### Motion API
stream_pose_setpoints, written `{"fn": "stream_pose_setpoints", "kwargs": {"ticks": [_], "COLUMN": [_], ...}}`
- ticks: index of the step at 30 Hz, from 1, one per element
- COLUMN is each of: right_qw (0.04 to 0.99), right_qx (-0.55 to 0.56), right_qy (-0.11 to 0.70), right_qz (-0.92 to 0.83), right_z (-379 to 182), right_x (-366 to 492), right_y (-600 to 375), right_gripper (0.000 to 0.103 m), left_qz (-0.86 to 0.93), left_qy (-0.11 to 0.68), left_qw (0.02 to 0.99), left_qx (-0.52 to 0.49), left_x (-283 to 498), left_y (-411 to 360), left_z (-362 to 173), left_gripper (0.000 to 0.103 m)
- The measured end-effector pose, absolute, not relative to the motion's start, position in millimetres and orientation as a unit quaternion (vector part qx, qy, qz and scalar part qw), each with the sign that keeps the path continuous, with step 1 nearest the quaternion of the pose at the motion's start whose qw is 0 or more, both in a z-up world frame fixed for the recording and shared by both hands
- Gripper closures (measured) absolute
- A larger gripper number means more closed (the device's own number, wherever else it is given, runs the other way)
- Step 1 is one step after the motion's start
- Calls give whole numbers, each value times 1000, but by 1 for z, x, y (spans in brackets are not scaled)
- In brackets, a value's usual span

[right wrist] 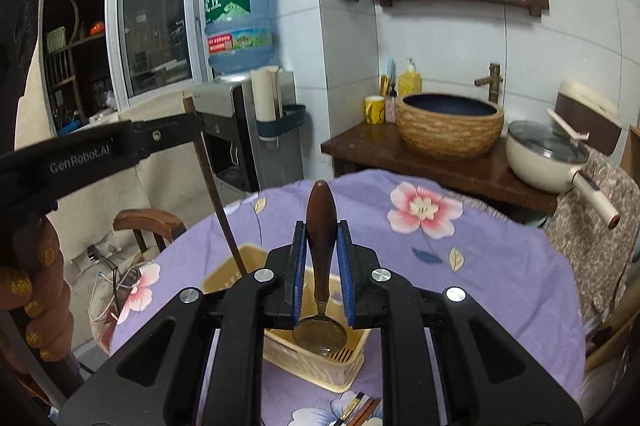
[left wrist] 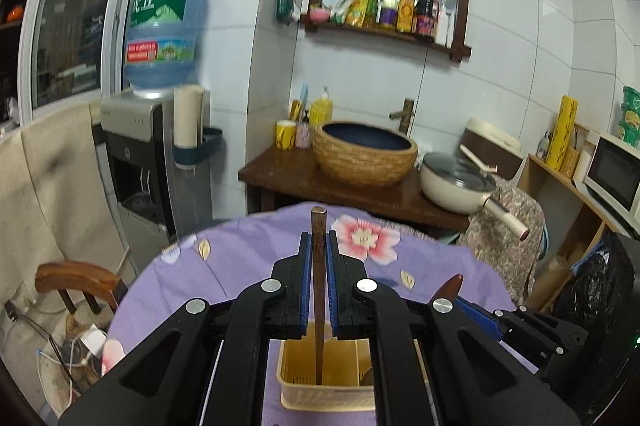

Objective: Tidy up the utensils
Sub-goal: 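Lower the spatula and chopstick into the cream holder and open both tools, then move both tools back down to the remaining utensils on the table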

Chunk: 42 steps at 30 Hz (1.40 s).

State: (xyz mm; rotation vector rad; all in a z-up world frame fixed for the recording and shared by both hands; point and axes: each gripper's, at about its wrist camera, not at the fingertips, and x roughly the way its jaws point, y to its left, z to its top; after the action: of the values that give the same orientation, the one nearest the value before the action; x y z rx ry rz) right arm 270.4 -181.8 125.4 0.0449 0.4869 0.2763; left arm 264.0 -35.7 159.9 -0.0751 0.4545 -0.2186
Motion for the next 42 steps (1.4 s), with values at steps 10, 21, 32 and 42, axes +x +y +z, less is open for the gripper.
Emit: {"fn": "stream_pose_setpoints", "kwargs": {"ticks": [10,21,32,42], "right_qw": [955,963,968,943], "right_qx": [18,15,13,-12], "right_qy": [266,243,224,307], "right_qz": [129,116,112,131], "right_z": [89,85,91,30], "right_x": [274,263,218,173], "right_y": [-183,-185,-203,-203], "right_gripper": [87,49,42,39], "left_qz": [-103,-108,-79,-65], "left_qy": [263,243,225,309], "left_qw": [958,962,969,949], "left_qx": [-40,-63,-67,-1], "left_x": [276,265,215,176], "left_y": [-30,-20,9,10], "left_z": [119,122,112,40], "left_gripper": [98,51,8,6]}}
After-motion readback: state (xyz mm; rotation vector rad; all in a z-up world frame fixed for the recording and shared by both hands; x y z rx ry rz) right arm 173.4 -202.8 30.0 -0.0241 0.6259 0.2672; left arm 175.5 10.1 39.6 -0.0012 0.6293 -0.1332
